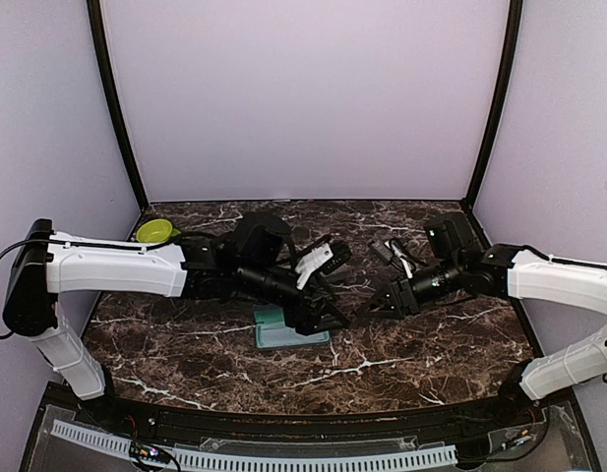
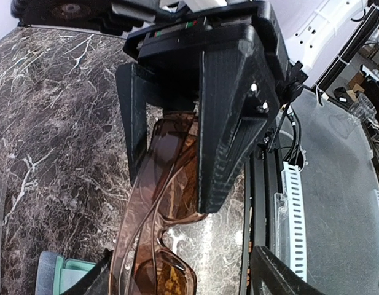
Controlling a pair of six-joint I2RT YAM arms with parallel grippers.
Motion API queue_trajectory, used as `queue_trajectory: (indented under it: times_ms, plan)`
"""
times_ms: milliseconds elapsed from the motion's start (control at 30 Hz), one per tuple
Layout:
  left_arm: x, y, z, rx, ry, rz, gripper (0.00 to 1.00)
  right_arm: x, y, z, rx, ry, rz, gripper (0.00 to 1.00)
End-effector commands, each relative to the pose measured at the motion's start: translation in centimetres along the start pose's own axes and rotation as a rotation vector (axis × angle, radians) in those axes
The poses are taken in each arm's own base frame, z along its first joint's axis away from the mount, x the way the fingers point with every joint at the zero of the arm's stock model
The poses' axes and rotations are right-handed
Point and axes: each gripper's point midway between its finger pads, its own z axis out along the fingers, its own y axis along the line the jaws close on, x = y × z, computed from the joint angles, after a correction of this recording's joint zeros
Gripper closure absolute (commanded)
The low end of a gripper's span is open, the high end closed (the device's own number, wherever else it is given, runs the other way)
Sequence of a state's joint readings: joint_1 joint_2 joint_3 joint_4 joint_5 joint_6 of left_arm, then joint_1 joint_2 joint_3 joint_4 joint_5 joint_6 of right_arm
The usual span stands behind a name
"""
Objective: Organize the sunglasses
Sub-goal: Pass from the right arm to the left
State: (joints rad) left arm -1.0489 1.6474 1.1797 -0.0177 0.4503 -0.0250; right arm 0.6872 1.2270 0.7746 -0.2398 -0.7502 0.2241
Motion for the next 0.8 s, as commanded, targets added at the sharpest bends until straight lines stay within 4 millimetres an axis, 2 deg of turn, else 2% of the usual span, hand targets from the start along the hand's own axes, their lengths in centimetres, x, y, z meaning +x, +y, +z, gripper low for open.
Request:
queue_trajectory:
  times_ms: [0, 233, 567, 667, 767]
  plan:
    - [-0.1, -0.6, 0.2, -0.029, 0.031, 0.058, 0.28, -2.2, 0.7, -0.3, 0.001, -0.051, -0.033, 0.85]
    - [1.0, 0.1, 1.0, -0.111, 0.094, 0.112, 0.28, -2.3, 0.8, -0.2, -0.008, -0.050, -0.027, 0.86]
    - [-0.3, 1.8, -0.4, -0.252, 0.042, 0.173, 0.27, -1.8, 0.2, 0.4, -0.007, -0.023, -0.012, 0.87]
    - [-0.6, 1.4, -0.8, -0.253, 0.014, 0.225, 0.25, -1.8, 0.1, 0.6, -0.005, -0.019, -0.008, 0.87]
    - [0.2, 0.9, -0.3, -0.245, 0.051, 0.282, 0.16, -2.1, 0.2, 0.5, -0.008, -0.024, -0.009, 0.87]
